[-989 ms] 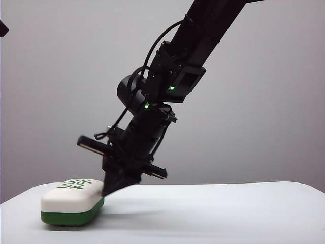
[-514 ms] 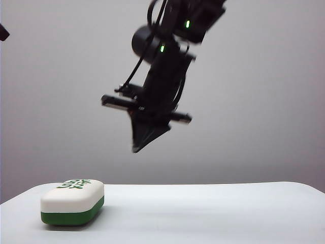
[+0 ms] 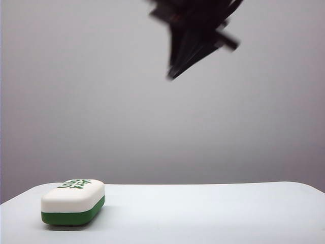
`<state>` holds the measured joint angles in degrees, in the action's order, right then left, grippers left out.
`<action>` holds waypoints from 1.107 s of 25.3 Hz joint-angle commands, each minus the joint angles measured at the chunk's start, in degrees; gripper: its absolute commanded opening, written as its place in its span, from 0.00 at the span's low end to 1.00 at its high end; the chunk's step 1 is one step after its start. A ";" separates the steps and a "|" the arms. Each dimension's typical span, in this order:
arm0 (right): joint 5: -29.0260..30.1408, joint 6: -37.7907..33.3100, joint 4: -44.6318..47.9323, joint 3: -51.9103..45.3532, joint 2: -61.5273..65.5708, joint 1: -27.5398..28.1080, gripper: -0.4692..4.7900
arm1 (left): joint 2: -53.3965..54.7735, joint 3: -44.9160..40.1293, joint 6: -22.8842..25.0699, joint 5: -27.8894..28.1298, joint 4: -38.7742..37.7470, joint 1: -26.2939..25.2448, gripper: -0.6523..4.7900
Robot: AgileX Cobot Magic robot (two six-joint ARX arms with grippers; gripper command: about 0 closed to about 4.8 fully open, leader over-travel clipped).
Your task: Move the foam mahjong from the right side of the table to the left side of the table.
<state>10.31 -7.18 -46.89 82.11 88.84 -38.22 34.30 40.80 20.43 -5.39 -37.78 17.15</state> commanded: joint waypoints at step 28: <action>-0.72 -11.06 35.69 -54.77 -68.11 32.79 0.08 | -23.71 -25.66 -13.97 10.69 39.30 0.04 0.11</action>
<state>11.77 -17.76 -14.94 28.86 23.33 -5.41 10.76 15.77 6.79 5.17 -1.37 17.21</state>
